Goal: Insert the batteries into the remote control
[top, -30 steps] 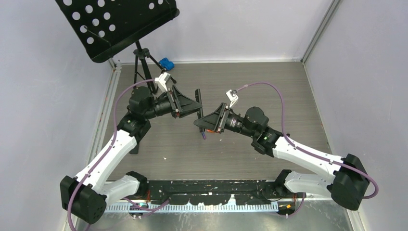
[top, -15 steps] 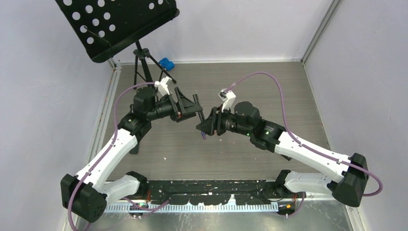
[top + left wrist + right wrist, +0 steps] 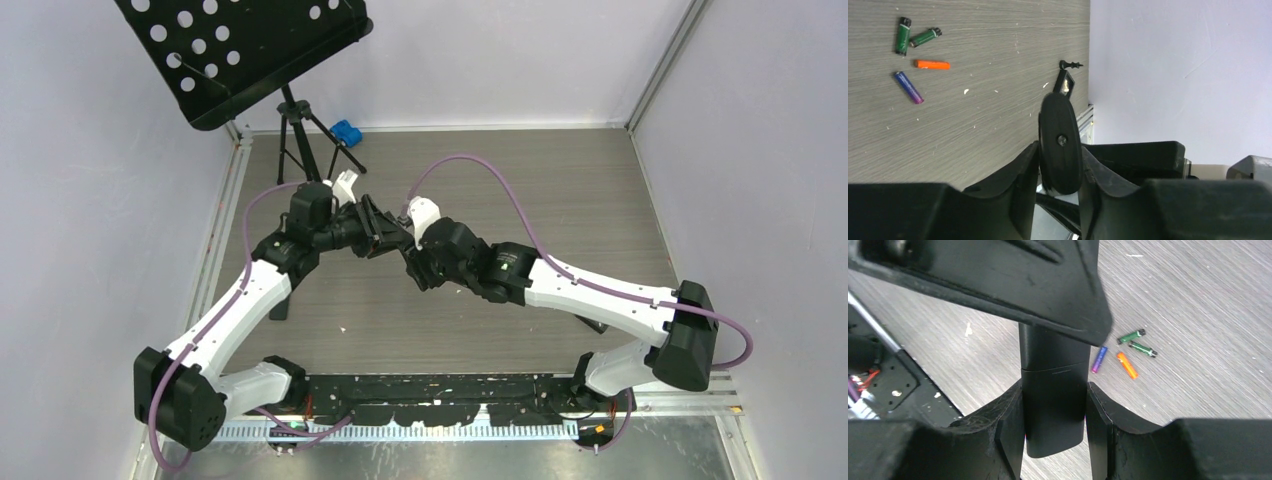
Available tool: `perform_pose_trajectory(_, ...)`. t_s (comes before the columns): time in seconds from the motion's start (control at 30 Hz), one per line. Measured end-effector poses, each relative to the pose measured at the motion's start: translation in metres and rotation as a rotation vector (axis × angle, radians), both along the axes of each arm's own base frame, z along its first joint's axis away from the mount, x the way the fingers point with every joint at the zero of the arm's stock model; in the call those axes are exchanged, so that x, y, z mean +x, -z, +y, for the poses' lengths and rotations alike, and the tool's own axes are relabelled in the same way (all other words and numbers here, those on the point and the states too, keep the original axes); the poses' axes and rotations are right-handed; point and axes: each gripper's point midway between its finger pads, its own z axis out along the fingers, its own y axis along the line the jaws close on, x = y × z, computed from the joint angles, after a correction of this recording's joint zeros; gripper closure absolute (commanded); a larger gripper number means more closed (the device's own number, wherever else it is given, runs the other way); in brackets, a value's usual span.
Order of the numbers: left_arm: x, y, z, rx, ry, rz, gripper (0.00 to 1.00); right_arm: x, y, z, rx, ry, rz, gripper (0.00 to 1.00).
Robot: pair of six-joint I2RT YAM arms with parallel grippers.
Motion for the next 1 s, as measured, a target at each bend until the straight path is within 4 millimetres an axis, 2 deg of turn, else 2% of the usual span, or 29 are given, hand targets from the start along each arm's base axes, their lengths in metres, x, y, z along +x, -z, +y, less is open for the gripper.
perform_pose_trajectory(0.13,0.001,0.007,0.003,0.023,-0.018,0.017,0.8,0.006,0.003,-0.003,-0.037,0.016,-0.023,0.81)
perform_pose_trajectory(0.27,0.0,0.011,0.004,0.031,-0.016,0.019,0.83,0.006,0.004,-0.004,-0.055,-0.001,-0.031,0.8)
perform_pose_trajectory(0.33,0.0,0.011,0.004,0.03,-0.015,0.019,0.93,0.004,0.003,-0.003,-0.054,-0.017,-0.03,0.75)
perform_pose_trajectory(0.37,0.0,0.012,0.003,0.03,-0.014,0.02,1.0,0.003,0.003,-0.003,-0.053,-0.022,-0.03,0.65)
perform_pose_trajectory(0.43,0.001,0.012,0.002,0.028,-0.006,0.021,1.0,0.003,0.004,-0.003,-0.055,-0.026,-0.029,0.25)
perform_pose_trajectory(0.47,0.001,0.012,0.002,0.027,-0.002,0.021,1.0,0.002,0.004,-0.004,-0.054,-0.027,-0.027,0.11)
perform_pose_trajectory(0.53,0.001,0.014,0.001,0.031,0.011,0.01,1.0,0.0,0.002,-0.004,-0.031,-0.022,-0.023,0.01)
perform_pose_trajectory(0.63,0.002,0.013,0.0,0.037,0.027,-0.025,1.0,-0.006,-0.009,-0.009,0.03,0.005,-0.005,0.0)
perform_pose_trajectory(0.73,0.006,0.007,0.0,0.03,0.039,-0.073,1.0,-0.013,-0.035,-0.017,0.148,0.052,0.012,0.0)
perform_pose_trajectory(0.8,0.007,0.001,0.001,0.02,0.045,-0.103,1.0,-0.017,-0.06,-0.027,0.271,0.113,0.026,0.0)
perform_pose_trajectory(0.9,0.008,-0.017,-0.001,-0.028,0.051,-0.165,1.0,-0.023,-0.097,-0.043,0.503,0.215,0.055,0.0)
perform_pose_trajectory(1.0,0.004,-0.04,-0.003,-0.105,0.056,-0.212,1.0,-0.025,-0.112,-0.057,0.719,0.322,0.117,0.0)
